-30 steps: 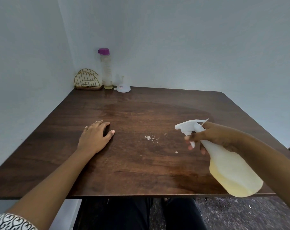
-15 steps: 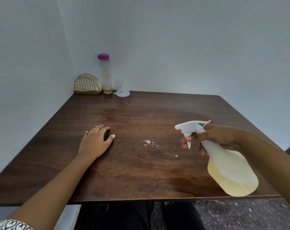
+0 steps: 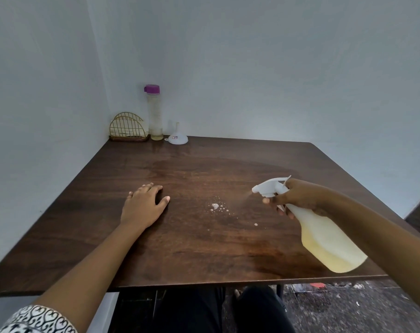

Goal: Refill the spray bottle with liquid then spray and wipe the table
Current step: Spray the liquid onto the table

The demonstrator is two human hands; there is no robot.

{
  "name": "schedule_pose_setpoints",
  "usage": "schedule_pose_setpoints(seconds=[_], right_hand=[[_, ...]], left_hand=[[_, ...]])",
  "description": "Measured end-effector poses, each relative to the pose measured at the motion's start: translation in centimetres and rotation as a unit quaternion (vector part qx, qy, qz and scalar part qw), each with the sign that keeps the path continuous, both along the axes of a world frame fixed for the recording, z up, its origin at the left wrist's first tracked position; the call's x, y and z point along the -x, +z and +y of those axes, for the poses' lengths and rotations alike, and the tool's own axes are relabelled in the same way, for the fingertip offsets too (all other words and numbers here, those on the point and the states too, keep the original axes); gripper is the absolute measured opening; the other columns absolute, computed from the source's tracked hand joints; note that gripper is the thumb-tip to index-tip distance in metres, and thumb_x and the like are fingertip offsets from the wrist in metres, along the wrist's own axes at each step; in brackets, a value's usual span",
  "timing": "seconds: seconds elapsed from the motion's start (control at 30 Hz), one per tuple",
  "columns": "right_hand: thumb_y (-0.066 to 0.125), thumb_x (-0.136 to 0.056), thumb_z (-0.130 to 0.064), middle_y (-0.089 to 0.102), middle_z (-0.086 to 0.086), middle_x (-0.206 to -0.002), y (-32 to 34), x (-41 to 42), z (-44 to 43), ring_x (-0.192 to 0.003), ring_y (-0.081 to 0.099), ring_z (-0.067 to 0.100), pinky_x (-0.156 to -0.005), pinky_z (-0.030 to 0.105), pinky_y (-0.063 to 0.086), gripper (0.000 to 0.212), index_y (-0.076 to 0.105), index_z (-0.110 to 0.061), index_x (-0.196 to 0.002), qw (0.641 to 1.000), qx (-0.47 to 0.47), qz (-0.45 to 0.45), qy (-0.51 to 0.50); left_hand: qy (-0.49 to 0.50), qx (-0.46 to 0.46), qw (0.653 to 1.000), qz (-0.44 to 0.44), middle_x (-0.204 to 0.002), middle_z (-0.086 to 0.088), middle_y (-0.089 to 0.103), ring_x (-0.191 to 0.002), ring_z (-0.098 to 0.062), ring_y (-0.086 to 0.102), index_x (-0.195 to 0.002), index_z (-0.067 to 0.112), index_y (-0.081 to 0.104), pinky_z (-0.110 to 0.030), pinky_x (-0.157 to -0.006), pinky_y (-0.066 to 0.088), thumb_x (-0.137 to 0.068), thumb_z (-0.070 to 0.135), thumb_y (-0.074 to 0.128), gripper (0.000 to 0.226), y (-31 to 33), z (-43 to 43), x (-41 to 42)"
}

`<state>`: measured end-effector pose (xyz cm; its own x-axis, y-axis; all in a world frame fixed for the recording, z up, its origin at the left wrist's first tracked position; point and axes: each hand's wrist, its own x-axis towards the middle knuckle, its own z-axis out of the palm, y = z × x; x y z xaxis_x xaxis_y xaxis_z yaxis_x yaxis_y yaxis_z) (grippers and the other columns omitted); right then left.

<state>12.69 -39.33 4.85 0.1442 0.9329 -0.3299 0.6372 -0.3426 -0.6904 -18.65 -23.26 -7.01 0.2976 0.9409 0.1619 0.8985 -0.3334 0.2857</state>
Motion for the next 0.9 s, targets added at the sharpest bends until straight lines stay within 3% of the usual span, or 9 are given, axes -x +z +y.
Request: schedule_pose_setpoints(seconds=[0.23, 0.37, 0.47, 0.53, 0.6, 0.73, 0.9], right_hand=[[0.069, -0.08, -0.015, 0.067, 0.016, -0.093, 1.8, -0.4, 1.2, -0.062, 0.064, 0.022, -0.064, 0.034, 0.054, 0.018, 0.069, -0.011, -0.098, 0.997, -0.037, 0.064, -0.007], [0.058, -0.083, 0.002, 0.066, 0.024, -0.11, 3.7, -0.5, 4.9, -0.06, 0.064, 0.018, -0.063, 0.031, 0.056, 0.022, 0.067, 0.005, -0.103, 0.982, -0.137, 0.127, -0.02], [0.057, -0.08, 0.0, 0.064, 0.023, -0.114, 4.7, 0.1, 9.3, -0.068, 0.063, 0.018, -0.071, 0.033, 0.054, 0.023, 0.068, -0.001, -0.1, 0.968, -0.198, 0.155, 0.0], [0.059, -0.074, -0.002, 0.066, 0.011, -0.115, 4.6, 0.6, 12.7, -0.078, 0.063, 0.016, -0.071, 0.031, 0.052, 0.026, 0.07, -0.007, -0.097, 0.959, -0.228, 0.167, 0.027], [0.06, -0.076, 0.002, 0.067, 0.001, -0.109, 4.1, 1.0, 16.5, -0.083, 0.062, 0.01, -0.067, 0.026, 0.051, 0.026, 0.069, -0.006, -0.098, 0.957, -0.243, 0.152, 0.043], [0.056, -0.079, 0.001, 0.052, 0.006, -0.075, 2.6, 1.2, 23.2, -0.065, 0.051, 0.012, -0.061, 0.029, 0.043, 0.008, 0.056, -0.006, -0.078, 0.958, -0.239, 0.153, 0.051], [0.059, -0.069, -0.006, 0.049, -0.002, -0.067, 1.3, 0.7, 29.8, -0.066, 0.049, 0.017, -0.063, 0.034, 0.041, 0.013, 0.053, -0.018, -0.073, 0.952, -0.215, 0.203, 0.085]], left_hand=[[0.003, 0.055, 0.997, -0.045, -0.153, -0.003, 0.036, -0.142, -0.021, 0.029, -0.139, 0.023, 0.046, -0.044, -0.116, 0.018, -0.093, 0.048, 0.049, 0.053, 0.6, 0.4, 0.2], [-0.002, 0.097, 0.987, -0.125, -0.144, -0.005, 0.046, -0.132, -0.023, 0.044, -0.135, 0.023, 0.05, -0.041, -0.109, 0.035, -0.089, 0.046, 0.057, 0.052, 2.9, 1.8, -0.9], [-0.075, 0.11, 0.976, -0.173, -0.145, 0.0, 0.046, -0.129, -0.018, 0.046, -0.137, 0.03, 0.046, -0.034, -0.101, 0.039, -0.087, 0.05, 0.06, 0.055, 5.7, 2.8, -3.5], [-0.145, 0.145, 0.956, -0.21, -0.146, 0.004, 0.045, -0.131, -0.014, 0.044, -0.139, 0.032, 0.043, -0.03, -0.1, 0.036, -0.084, 0.05, 0.064, 0.062, 7.4, 3.6, -5.9], [-0.182, 0.19, 0.935, -0.237, -0.148, 0.004, 0.042, -0.134, -0.013, 0.04, -0.142, 0.032, 0.038, -0.03, -0.102, 0.034, -0.08, 0.05, 0.068, 0.071, 8.3, 5.0, -8.6], [-0.176, 0.221, 0.919, -0.276, -0.154, -0.001, 0.032, -0.14, -0.017, 0.032, -0.149, 0.028, 0.026, -0.035, -0.111, 0.028, -0.071, 0.041, 0.08, 0.095, 7.9, 9.1, -13.2], [-0.146, 0.223, 0.906, -0.329, -0.147, 0.006, 0.041, -0.132, -0.018, 0.042, -0.147, 0.028, 0.029, -0.043, -0.11, 0.036, -0.061, 0.046, 0.085, 0.104, 5.8, 14.9, -15.6]])
